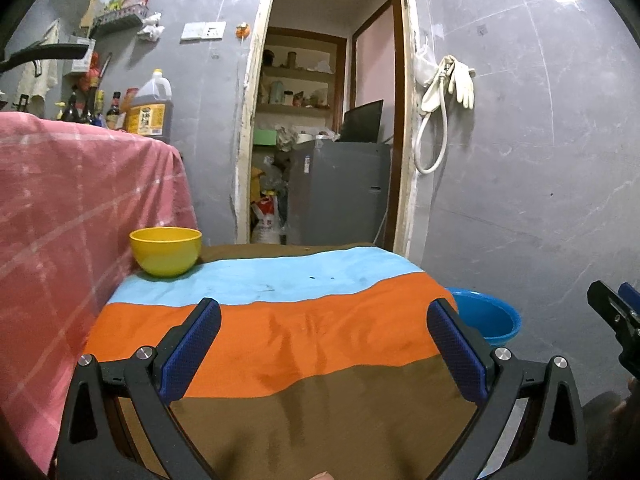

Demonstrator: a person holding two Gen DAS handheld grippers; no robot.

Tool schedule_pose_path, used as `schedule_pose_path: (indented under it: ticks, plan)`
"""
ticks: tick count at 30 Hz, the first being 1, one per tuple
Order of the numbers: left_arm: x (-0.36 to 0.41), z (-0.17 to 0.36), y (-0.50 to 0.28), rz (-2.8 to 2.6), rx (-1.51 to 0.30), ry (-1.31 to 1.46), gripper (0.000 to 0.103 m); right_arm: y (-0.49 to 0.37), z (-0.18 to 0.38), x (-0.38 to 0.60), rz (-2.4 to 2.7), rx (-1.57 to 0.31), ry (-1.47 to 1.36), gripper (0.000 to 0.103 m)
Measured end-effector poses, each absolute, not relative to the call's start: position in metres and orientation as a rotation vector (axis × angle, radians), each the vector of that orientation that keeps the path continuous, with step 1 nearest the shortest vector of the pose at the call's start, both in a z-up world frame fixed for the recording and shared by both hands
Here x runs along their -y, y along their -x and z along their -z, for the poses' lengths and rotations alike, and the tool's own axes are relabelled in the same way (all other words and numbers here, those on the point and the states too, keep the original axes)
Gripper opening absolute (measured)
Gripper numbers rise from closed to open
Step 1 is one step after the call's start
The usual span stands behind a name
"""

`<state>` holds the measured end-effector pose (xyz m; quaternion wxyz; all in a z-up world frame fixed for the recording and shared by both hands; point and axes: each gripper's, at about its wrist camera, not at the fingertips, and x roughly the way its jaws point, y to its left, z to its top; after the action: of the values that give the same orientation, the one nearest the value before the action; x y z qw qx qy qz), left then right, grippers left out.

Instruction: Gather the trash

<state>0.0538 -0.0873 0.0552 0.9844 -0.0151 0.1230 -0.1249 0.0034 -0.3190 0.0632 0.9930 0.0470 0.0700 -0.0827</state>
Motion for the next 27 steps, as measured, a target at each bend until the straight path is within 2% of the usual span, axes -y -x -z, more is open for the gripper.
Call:
schedule_pose_path:
  ticks: [27]
  plan:
    - [0.076, -0.013, -0.043, 0.210, -0.298, 0.034, 0.101, -0.007, -0.020, 0.307, 0.127, -0.200, -0.057, 0.103]
